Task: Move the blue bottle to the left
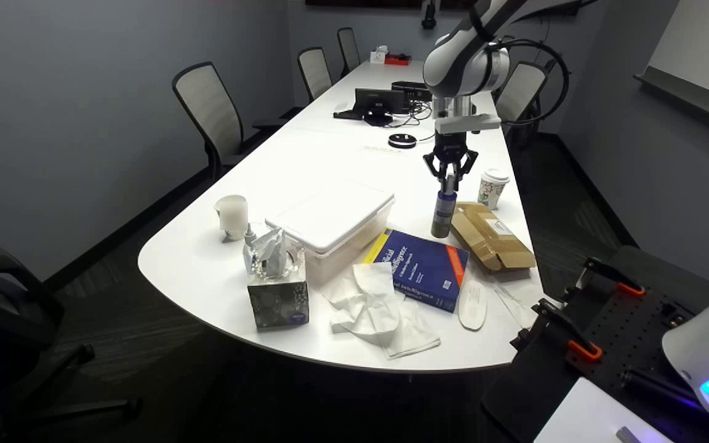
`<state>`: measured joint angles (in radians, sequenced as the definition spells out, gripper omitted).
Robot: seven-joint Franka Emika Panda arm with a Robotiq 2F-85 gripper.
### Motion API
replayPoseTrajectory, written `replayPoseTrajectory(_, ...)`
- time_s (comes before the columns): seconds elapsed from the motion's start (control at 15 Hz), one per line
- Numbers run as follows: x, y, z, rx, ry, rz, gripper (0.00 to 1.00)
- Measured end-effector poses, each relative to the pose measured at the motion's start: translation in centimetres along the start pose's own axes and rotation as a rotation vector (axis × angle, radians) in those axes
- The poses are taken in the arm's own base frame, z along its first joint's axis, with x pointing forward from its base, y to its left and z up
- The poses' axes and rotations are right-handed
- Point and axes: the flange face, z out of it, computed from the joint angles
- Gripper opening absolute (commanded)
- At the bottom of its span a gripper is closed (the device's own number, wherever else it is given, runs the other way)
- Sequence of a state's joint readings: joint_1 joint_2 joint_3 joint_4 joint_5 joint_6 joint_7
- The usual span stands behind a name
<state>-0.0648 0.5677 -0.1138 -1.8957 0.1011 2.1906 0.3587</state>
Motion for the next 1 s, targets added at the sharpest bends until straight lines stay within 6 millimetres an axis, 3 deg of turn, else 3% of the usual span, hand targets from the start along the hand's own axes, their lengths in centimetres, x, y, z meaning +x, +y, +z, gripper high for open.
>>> replayPoseTrajectory(0.27, -2.2, -1.5, -5.8, -0.019, 0.009, -0.059, 0.08)
replayPoseTrajectory(0.53, -6.1, -5.5, -10.2, -0.042, 0.003, -0.176, 0.08)
replayPoseTrajectory(0.73, -9.0, -9.2, -12.1, -0.059, 0.027, -0.279, 0.08)
replayPoseTrajectory(1.0, -12.2, -13.6, -12.6, -0.074, 0.054, -0.409, 0.08)
